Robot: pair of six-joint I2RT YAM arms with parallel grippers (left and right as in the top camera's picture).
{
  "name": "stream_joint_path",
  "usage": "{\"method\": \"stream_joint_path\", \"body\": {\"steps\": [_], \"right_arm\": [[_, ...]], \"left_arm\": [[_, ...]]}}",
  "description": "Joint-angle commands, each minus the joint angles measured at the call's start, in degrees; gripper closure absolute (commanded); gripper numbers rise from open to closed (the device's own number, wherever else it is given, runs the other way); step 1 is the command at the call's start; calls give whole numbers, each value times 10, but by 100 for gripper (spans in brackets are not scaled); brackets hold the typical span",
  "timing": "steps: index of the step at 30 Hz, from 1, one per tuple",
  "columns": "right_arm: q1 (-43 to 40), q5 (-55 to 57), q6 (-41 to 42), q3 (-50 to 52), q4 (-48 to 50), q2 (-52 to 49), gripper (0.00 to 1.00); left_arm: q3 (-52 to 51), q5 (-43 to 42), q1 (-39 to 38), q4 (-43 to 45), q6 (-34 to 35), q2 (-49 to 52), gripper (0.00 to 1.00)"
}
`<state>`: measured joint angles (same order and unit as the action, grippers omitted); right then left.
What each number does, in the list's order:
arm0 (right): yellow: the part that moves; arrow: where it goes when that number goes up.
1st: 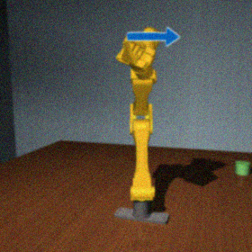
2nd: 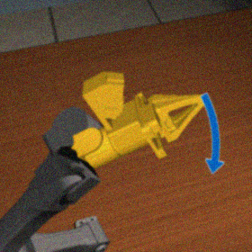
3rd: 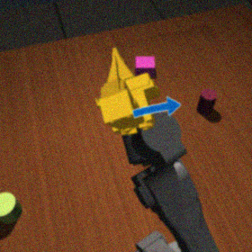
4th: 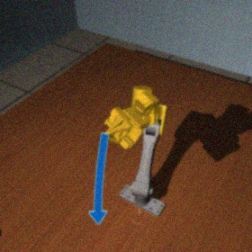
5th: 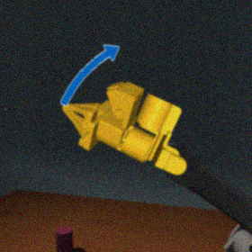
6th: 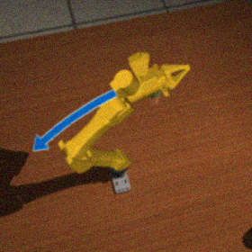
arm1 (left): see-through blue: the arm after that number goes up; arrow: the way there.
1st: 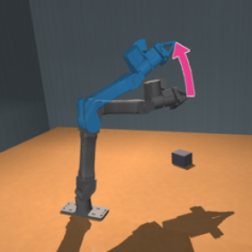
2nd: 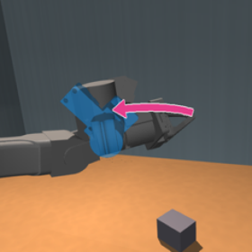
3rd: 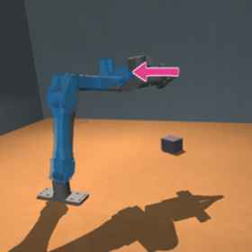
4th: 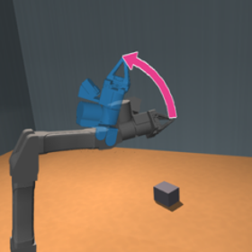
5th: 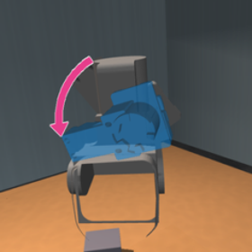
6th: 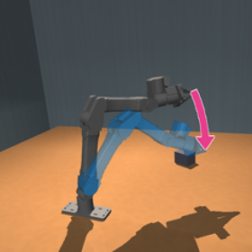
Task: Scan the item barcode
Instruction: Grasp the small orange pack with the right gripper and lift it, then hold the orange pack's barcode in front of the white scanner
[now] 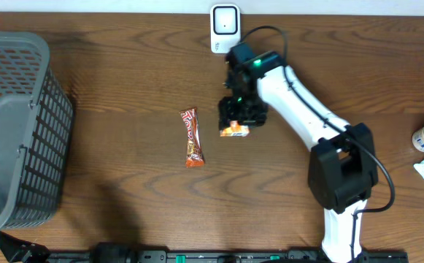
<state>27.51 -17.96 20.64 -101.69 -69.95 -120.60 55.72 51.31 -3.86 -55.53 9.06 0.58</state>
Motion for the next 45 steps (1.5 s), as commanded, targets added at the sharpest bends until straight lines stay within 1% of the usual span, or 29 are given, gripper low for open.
{"method": "stream_joint_path", "body": {"steps": [1,5,11,19,21,25,26,29,31,35,37,38,39,43,45], "right_arm": [[-30,-53,44,-5,-19,-6,36],[-48,-77,51,-5,-65,-6,36],[-50,-96,43,-5,-130,-6,37],[-45,-96,35,-5,-134,-6,37],[-45,-89,36,-5,-127,-6,39],[-47,-80,42,-14,-79,-6,39],[-48,-80,42,-30,-57,-6,39],[-52,-62,42,-86,-39,-6,39],[-53,-16,42,-145,-35,-6,39],[-50,125,26,-267,-5,-6,37],[-45,207,14,-309,37,-6,36],[-41,258,-4,-321,83,-6,36],[-38,280,-14,-321,112,-6,36],[-38,333,-17,-299,231,-16,40],[-38,336,-23,-291,280,-29,41]], "left_arm": [[-4,1,-1,3,3,-4,17],[-4,1,-1,3,3,-4,16],[-4,1,-1,3,3,-4,17],[-4,1,-1,3,3,-4,17],[-4,1,-1,4,3,-4,16],[-4,1,-1,5,3,-4,17],[-4,1,-1,5,3,-4,17],[-4,1,-1,4,3,-4,17],[-4,1,-1,2,3,-4,16],[-4,1,-1,-6,3,-4,17],[-5,1,-1,-6,3,-4,17],[-5,1,-1,-5,3,-4,17],[-5,1,-1,-6,3,-4,16],[-5,1,-1,-6,3,-4,17],[-5,1,-1,-5,3,-4,17]]}}
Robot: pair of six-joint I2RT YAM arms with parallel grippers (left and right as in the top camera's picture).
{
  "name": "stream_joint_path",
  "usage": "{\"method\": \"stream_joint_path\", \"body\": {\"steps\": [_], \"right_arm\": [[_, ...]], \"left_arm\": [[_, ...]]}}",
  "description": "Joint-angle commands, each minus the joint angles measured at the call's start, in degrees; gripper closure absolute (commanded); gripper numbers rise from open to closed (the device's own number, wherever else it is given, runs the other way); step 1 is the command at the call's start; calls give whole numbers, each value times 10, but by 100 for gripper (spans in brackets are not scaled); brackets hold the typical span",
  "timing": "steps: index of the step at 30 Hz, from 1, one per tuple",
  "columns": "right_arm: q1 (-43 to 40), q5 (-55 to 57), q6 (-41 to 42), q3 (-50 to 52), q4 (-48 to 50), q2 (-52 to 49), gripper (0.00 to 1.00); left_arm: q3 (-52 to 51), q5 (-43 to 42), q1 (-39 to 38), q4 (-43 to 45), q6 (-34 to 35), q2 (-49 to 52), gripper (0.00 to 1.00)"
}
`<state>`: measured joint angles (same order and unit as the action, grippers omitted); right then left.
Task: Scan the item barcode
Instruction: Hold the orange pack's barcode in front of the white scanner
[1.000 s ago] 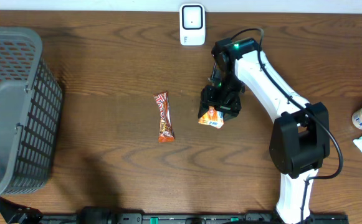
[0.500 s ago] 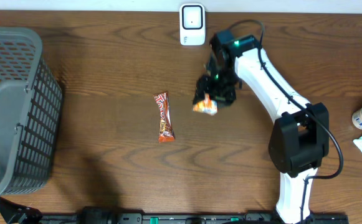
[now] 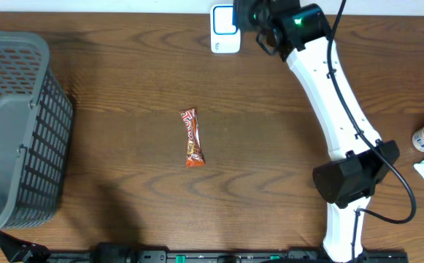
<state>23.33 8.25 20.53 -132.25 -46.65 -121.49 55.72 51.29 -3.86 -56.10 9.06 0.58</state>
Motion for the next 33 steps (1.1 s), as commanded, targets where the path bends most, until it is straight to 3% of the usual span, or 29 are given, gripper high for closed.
{"method": "stream_joint_path", "body": {"steps": [1,10,17,25,33], "right_arm": [[3,73,-24,16,73,-30,42],[7,73,-68,16,295,-167,46],[18,66,-80,16,412,-258,45],[19,65,-77,16,467,-323,44],[18,67,-101,2,456,-312,44]], "left_arm": [[-5,1,-1,0,3,-4,17],[-5,1,-1,0,3,-4,16],[-5,1,-1,5,3,-4,17],[-5,1,-1,9,3,-4,17],[-5,1,-1,9,3,-4,16]]}}
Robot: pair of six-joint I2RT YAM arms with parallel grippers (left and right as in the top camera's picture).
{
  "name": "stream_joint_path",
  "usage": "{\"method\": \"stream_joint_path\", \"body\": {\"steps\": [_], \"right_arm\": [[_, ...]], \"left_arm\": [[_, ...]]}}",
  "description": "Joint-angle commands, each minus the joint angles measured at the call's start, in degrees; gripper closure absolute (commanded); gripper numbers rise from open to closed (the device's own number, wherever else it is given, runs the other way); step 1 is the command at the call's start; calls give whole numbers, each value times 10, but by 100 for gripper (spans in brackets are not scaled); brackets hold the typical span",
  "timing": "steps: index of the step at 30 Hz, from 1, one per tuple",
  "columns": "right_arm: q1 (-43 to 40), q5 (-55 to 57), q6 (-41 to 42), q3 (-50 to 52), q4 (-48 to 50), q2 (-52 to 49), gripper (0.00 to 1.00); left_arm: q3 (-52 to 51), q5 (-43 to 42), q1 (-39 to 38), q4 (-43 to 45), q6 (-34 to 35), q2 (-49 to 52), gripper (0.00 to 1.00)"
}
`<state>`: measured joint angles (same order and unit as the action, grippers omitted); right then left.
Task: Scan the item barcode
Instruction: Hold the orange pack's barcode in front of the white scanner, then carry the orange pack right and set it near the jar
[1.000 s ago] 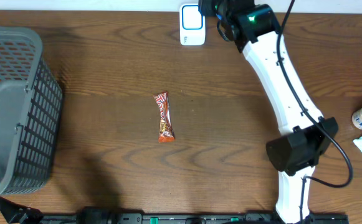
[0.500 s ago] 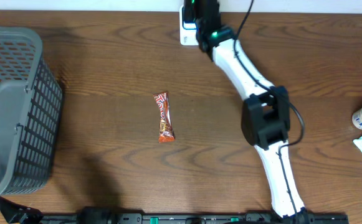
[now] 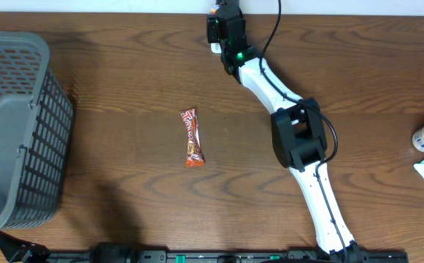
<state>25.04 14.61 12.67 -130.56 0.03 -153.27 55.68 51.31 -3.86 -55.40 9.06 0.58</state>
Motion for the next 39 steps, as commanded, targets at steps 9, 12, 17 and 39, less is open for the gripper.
{"method": "stream_joint_path", "body": {"steps": [9,12,17,39], "right_arm": [[-25,4,-34,-21,-273,186,43],[-51,5,-33,-21,-393,261,43],[-134,6,-9,-21,-548,334,42],[-485,-70,87,-2,-778,94,49]], "left_arm": [[-5,1,-1,2,3,-4,17],[-5,1,-1,2,3,-4,17],[-5,1,-1,6,15,-4,17],[-5,1,-1,-16,37,-4,17]]}}
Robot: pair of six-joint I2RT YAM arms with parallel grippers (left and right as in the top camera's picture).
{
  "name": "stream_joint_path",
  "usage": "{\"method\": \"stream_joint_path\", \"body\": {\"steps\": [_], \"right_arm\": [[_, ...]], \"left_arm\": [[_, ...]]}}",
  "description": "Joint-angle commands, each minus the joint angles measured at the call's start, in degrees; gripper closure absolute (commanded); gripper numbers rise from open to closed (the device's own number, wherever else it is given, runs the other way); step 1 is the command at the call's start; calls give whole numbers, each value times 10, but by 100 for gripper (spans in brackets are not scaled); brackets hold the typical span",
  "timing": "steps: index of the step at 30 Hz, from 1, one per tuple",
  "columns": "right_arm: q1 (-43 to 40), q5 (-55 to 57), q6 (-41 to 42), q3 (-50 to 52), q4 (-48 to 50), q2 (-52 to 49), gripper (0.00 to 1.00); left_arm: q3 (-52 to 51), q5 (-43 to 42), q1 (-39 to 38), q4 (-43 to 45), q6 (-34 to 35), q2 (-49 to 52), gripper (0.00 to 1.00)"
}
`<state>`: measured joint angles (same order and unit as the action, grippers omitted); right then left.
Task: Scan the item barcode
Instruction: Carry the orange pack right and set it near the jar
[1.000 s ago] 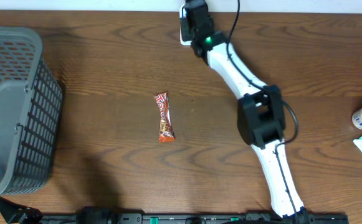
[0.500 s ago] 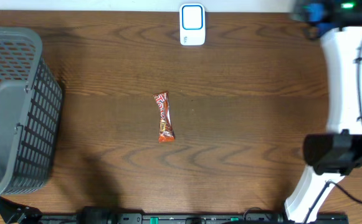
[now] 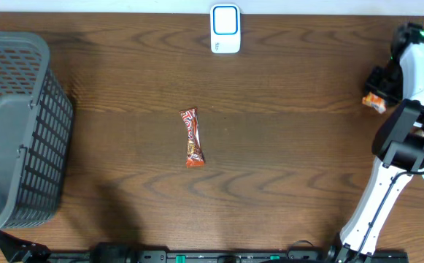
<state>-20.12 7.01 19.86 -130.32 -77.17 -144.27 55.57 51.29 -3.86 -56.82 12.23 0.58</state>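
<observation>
The white scanner [image 3: 225,28] stands at the back middle of the table, its face ringed in blue. My right gripper [image 3: 376,90] is far off to the right of it, near the table's right edge. It is shut on a small orange packet [image 3: 374,102], which shows just below the black fingers. A red-brown candy bar [image 3: 192,137] lies lengthwise in the middle of the table, well away from the gripper. No left gripper appears in the overhead view.
A grey mesh basket [image 3: 14,124] fills the left side of the table. The right arm's white links [image 3: 387,190] run up the right side, partly covering a white packet at the right edge.
My right gripper was over the scanner at the back middle; now it is at the right edge with the orange packet in it. The scanner is uncovered, its face ringed in blue.
First my right gripper was down on the orange packet beside the candy bar. Then the packet was gone from the table and the gripper was just right of the scanner, then over it. Now it holds the packet at the far right. The candy bar never moved.
</observation>
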Motion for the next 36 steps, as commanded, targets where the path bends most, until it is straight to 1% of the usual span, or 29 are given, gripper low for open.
{"method": "stream_joint_path", "body": {"steps": [1,3,4,6,7,8,10,11,14,17,19,20,23,27,30,33,36], "right_arm": [[-43,10,15,-4,-7,4,48],[-60,18,15,-5,-14,4,46],[-69,19,11,-5,-16,4,43],[-83,17,6,-5,-21,4,31],[-89,3,-2,-6,-23,5,23],[-93,-18,-14,-10,-24,7,2],[-99,-78,-30,-27,-24,18,1],[-99,-90,-32,-36,-26,24,1],[-85,-122,-32,-120,-43,72,1],[-53,-181,-32,-188,-43,123,1],[-14,-227,-32,-212,-40,157,1],[36,-236,-35,-215,-36,183,1],[137,-237,-56,-215,-60,195,1],[267,-236,-108,-194,-130,187,1],[353,-236,-136,-153,-178,182,1],[423,-237,-137,-87,-168,182,1],[479,-258,-149,-3,-112,182,1]], "left_arm": [[-4,2,-1,-2,5,-4,17],[-4,2,-1,-2,5,-4,17],[-4,1,-1,-2,5,-4,17],[-4,1,-1,-2,6,-4,17],[-4,1,-1,-2,5,-4,17],[-4,1,-1,-2,5,-4,17],[-4,1,-1,-4,6,-4,17],[-4,1,-1,-6,5,-4,17],[-4,2,-1,-10,5,-4,17],[-4,1,-1,-10,5,-4,16],[-4,1,-1,-10,5,-4,17],[-4,2,-1,-10,6,-4,17],[-4,1,-1,-10,6,-4,17],[-4,2,-1,-9,6,-4,17],[-4,1,-1,-7,6,-4,16],[-4,2,-1,1,6,-4,17],[-4,1,-1,11,6,-4,17]]}}
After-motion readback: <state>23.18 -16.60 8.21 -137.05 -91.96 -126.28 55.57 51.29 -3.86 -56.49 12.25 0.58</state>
